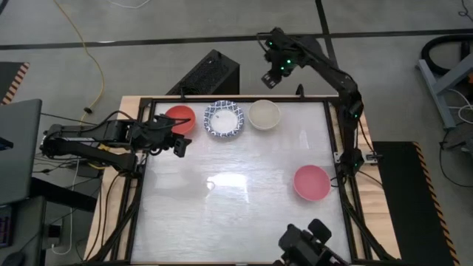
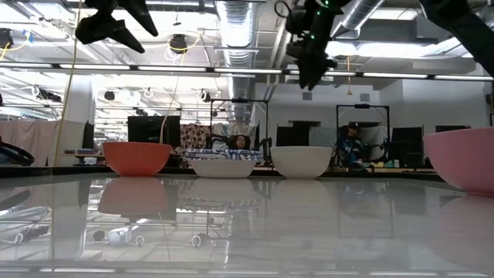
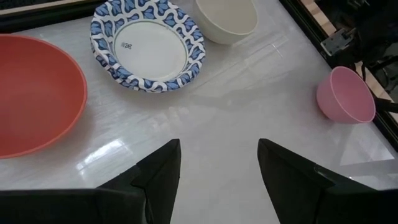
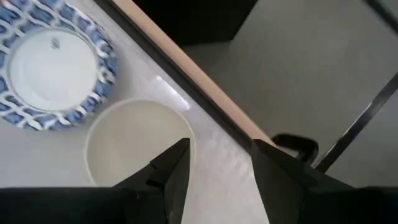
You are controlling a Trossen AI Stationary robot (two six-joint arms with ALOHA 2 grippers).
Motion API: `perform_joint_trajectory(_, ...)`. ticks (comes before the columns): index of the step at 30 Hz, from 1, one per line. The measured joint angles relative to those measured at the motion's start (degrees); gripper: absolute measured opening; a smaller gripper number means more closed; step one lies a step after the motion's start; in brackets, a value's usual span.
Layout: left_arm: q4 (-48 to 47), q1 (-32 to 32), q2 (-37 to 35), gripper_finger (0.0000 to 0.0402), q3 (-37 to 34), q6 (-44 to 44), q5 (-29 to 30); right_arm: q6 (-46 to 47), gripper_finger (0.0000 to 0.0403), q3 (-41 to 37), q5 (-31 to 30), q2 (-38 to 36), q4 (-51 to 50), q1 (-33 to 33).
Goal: Nest bowls inside each other
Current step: Stack the white bowl on top of the blue patterned bowl
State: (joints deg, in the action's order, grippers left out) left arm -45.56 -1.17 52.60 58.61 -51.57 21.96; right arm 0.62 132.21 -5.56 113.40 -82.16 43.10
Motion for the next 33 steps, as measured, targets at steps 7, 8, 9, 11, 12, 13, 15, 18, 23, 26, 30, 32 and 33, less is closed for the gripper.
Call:
perform_joint_trajectory(7,0.0,0.0,0.0,0.0203,0.0,-0.3,0.0,0.4,0.0191,-11.4,0.6,-0.3,2.0,0.8)
perform_joint_trajectory(8,0.0,0.0,0.0,0.0203,0.0,-0.3,0.0,0.4,0.0191,-13.6,0.8,-0.4,3.4,0.6)
perform_joint_trajectory(9,0.0,0.0,0.0,0.0203,0.0,-0.3,0.0,0.4,0.0191,-15.8,0.8,-0.6,5.0,0.2)
perform_joint_trajectory(11,0.0,0.0,0.0,0.0203,0.0,-0.4,0.0,0.2,0.0191,-20.7,0.7,-1.5,9.2,-0.6)
perform_joint_trajectory(12,0.0,0.0,0.0,0.0203,0.0,-0.6,0.1,0.2,0.0191,-23.2,0.7,-2.2,11.4,-0.9)
perform_joint_trajectory(13,0.0,0.0,0.0,0.0203,0.0,-0.7,0.2,0.2,0.0191,-25.6,0.7,-3.1,13.4,-1.2)
perform_joint_trajectory(15,0.0,0.0,0.0,0.0203,0.0,-0.7,0.2,0.3,0.0191,-30.2,0.8,-5.1,17.6,-1.3)
perform_joint_trajectory(18,0.0,0.0,0.0,0.0203,0.0,-0.8,0.9,0.7,0.0188,-37.2,1.1,-7.7,24.5,-1.2)
perform_joint_trajectory(23,0.0,0.0,0.0,0.0203,0.0,-1.7,1.4,0.9,0.0181,-45.9,1.4,-9.4,31.8,-1.2)
perform_joint_trajectory(26,0.0,0.0,0.0,0.0203,0.0,-1.9,1.4,0.8,0.0177,-49.1,2.0,-9.1,33.6,-1.4)
perform_joint_trajectory(30,0.0,0.0,0.0,0.0203,0.0,-2.3,1.4,1.4,0.0176,-52.4,4.3,-9.1,37.6,-1.0)
perform_joint_trajectory(32,0.0,0.0,0.0,0.0203,0.0,-2.6,1.4,1.5,0.0176,-53.5,4.4,-9.1,38.7,-1.0)
perform_joint_trajectory(33,0.0,0.0,0.0,0.0203,0.0,-2.6,1.4,1.5,0.0176,-54.0,4.3,-9.1,39.3,-0.9)
